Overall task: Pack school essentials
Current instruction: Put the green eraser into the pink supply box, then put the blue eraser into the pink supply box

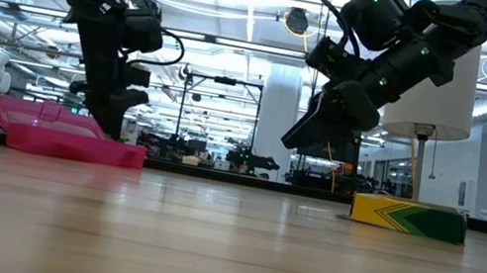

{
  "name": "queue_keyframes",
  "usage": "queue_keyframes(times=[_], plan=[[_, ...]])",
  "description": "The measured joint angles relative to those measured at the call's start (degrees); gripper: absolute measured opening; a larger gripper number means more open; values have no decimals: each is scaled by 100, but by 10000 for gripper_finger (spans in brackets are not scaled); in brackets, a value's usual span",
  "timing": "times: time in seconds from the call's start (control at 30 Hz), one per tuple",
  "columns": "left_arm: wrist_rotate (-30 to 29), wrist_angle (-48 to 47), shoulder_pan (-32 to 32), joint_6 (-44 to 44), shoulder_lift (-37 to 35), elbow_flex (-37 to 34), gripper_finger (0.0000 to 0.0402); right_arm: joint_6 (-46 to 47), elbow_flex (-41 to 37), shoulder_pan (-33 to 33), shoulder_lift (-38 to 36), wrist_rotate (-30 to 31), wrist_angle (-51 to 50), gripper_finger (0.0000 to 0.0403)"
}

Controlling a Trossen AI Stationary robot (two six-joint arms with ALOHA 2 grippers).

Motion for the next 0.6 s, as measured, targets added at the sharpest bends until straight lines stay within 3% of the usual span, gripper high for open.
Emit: queue_keyframes(times=[0.27,0.6], plan=[[26,59,-2,-22,0,-25,99,20,0,0,0,0,36,290],[-101,-20,-15,-86,2,44,209,197,0,34,-23,0,-14,290]])
